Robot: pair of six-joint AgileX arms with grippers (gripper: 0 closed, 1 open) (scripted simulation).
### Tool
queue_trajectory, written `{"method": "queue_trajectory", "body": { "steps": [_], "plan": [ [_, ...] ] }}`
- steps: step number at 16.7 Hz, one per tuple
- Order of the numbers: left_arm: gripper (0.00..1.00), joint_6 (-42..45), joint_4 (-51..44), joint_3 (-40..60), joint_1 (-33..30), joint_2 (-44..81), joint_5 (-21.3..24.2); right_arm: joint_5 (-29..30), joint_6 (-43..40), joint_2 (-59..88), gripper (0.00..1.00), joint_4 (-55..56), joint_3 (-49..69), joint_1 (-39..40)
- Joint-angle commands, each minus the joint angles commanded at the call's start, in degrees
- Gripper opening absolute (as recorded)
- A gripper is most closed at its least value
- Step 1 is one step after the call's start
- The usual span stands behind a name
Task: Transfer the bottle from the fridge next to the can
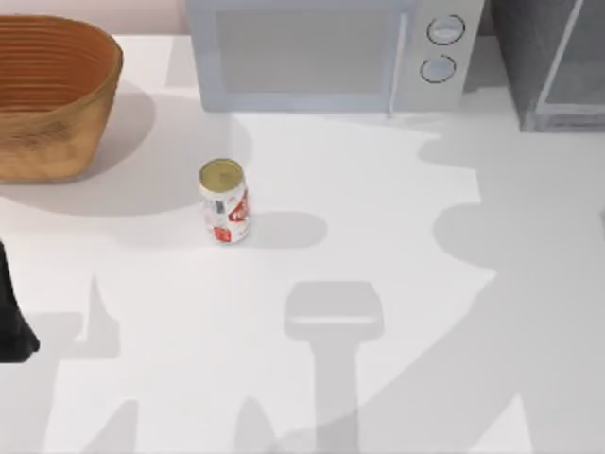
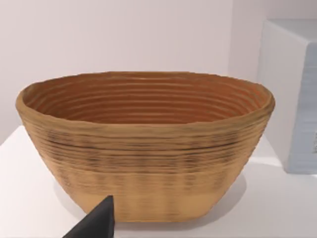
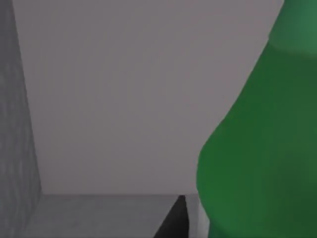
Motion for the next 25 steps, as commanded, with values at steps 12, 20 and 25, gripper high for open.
{"method": "queue_trajectory", "body": {
  "steps": [12, 20, 25],
  "plan": [
    [1.00, 0.00, 0.00, 0.00, 0.00, 0.00, 0.00, -4.10, 0.08, -18.56, 0.00, 10.59, -29.62, -3.35],
    [1.00, 0.00, 0.00, 0.00, 0.00, 0.00, 0.00, 5.14, 1.02, -13.65, 0.00, 11.19, -26.82, 6.14],
    [1.00, 0.00, 0.00, 0.00, 0.00, 0.00, 0.00, 24.55, 2.62, -6.54, 0.00, 11.17, -22.78, 27.16]
  ]
}}
